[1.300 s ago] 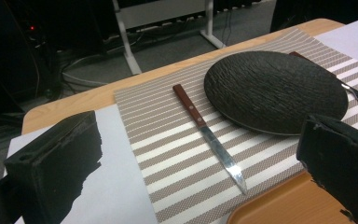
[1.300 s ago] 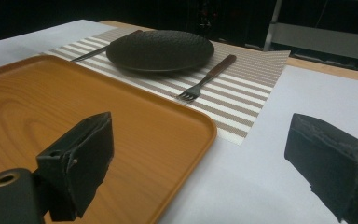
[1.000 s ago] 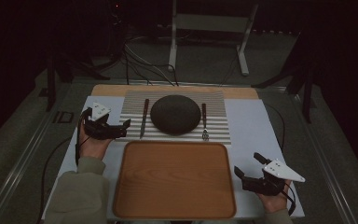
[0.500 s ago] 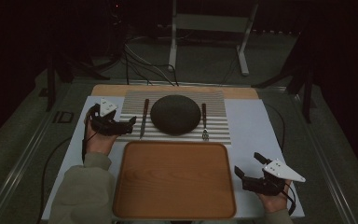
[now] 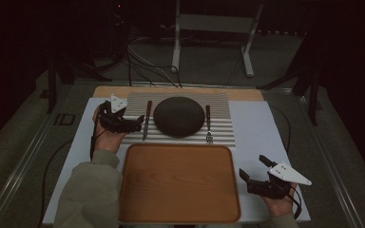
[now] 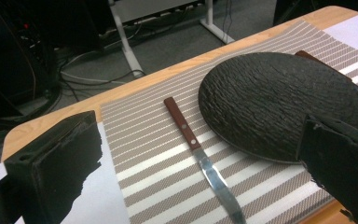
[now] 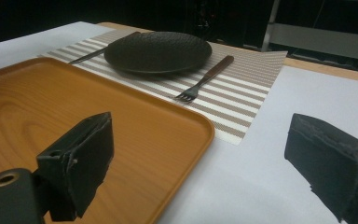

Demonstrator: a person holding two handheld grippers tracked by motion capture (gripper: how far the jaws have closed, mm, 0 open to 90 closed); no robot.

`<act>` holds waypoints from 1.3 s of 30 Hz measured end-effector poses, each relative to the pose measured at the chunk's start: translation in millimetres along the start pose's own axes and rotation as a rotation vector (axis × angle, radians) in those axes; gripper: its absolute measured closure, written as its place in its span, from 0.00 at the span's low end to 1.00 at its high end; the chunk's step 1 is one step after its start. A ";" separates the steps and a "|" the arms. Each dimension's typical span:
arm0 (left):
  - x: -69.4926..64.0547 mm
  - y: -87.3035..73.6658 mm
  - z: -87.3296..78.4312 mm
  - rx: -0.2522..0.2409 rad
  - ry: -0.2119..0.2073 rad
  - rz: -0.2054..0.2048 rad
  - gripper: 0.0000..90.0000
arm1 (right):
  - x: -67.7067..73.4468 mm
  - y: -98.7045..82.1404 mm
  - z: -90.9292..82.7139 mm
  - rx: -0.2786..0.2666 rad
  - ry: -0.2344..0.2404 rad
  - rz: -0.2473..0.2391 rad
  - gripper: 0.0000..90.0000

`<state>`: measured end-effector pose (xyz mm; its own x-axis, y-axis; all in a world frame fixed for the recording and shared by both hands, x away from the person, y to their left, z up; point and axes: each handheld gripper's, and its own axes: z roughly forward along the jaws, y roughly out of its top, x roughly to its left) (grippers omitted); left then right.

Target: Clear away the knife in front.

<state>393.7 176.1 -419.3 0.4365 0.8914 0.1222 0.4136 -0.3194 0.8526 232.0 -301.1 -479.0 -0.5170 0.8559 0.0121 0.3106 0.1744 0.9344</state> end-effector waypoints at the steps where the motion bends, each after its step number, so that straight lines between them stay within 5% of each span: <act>1: -0.7 1.0 1.8 0.002 0.001 0.002 0.00 | 0.0 0.0 0.0 0.000 0.000 0.001 0.09; 39: -15.5 8.8 66.7 0.065 0.025 -0.029 0.01 | -3.0 -0.2 0.4 -0.007 -0.005 0.019 0.09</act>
<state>443.8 138.0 -447.6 0.4035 0.9082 0.1112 0.4769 -0.3124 0.8216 233.8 -303.6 -479.4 -0.5068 0.8616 0.0277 0.3149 0.1551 0.9364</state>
